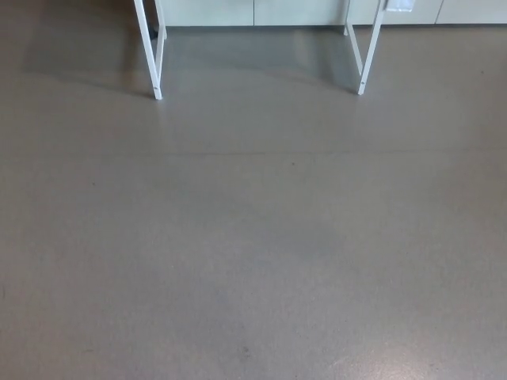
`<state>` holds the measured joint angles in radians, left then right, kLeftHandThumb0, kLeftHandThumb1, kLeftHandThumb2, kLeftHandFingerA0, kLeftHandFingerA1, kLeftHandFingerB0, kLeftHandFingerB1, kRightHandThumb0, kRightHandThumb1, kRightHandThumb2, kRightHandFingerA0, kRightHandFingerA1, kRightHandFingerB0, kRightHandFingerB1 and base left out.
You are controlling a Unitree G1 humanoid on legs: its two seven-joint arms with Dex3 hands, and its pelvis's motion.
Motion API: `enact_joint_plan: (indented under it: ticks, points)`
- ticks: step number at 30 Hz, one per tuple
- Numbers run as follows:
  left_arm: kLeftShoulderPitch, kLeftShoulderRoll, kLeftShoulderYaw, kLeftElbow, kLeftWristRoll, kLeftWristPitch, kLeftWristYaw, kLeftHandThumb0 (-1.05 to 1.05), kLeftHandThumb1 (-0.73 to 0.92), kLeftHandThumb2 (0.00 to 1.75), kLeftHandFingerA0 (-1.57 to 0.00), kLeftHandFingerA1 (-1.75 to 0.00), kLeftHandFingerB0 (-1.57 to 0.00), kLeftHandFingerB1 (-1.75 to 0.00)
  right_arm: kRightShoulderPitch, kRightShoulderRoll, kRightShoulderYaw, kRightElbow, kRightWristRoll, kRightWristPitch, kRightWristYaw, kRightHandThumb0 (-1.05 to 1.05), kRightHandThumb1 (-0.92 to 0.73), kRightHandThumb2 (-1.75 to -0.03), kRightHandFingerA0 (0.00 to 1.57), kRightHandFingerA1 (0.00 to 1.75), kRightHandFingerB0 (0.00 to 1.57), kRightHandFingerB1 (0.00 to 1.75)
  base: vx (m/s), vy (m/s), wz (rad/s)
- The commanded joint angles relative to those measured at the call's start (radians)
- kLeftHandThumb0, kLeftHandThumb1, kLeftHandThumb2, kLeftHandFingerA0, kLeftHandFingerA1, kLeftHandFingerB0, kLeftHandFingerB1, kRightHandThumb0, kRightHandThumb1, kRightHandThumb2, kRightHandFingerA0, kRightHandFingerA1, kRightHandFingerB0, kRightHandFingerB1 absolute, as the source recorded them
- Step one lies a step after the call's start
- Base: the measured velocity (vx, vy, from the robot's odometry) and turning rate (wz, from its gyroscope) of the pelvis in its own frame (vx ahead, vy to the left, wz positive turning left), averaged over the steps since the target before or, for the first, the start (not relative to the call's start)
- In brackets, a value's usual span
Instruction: The robot walks towards a desk on which a file tray is kept in the middle and a stapler is kept to its right. The robot lifts the stapler using its right hand and places it on the file tray.
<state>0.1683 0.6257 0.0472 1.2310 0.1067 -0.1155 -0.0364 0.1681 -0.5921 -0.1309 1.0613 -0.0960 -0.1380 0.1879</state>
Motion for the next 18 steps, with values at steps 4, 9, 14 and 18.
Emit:
enact_joint_plan:
  ticks: [4, 9, 14, 18]
  points:
    - [0.015, 0.027, -0.021, -0.019, 0.034, -0.045, 0.003, -0.52, 0.55, 0.92, -0.28, -0.54, -0.39, -0.57, 0.004, -0.010, 0.002, 0.017, 0.011, -0.047, 0.030, -0.67, -0.48, -0.79, 0.10, 0.49, 0.14, 0.42, 0.00, 0.000, 0.00]
    - [0.000, 0.019, -0.003, -0.001, 0.013, -0.024, 0.011, -0.50, 0.53, 0.90, -0.29, -0.54, -0.36, -0.55, -0.007, 0.001, -0.003, 0.049, 0.013, -0.078, 0.015, -0.69, -0.47, -0.79, 0.09, 0.50, 0.14, 0.43, 0.02, 0.016, 0.07]
    - [0.020, 0.022, -0.002, -0.032, 0.013, -0.026, 0.002, -0.51, 0.55, 0.92, -0.29, -0.55, -0.39, -0.58, 0.000, -0.001, -0.006, 0.041, 0.012, -0.075, 0.011, -0.70, -0.48, -0.80, 0.09, 0.48, 0.15, 0.43, -0.01, 0.001, 0.05]
    - [0.022, 0.031, -0.005, -0.021, 0.027, -0.051, -0.010, -0.50, 0.76, 0.65, -0.37, -0.48, -0.37, -0.44, 0.004, 0.002, -0.023, 0.040, 0.034, -0.084, 0.032, -0.65, -0.48, -0.77, 0.09, 0.50, 0.13, 0.43, 0.09, 0.178, -0.09]
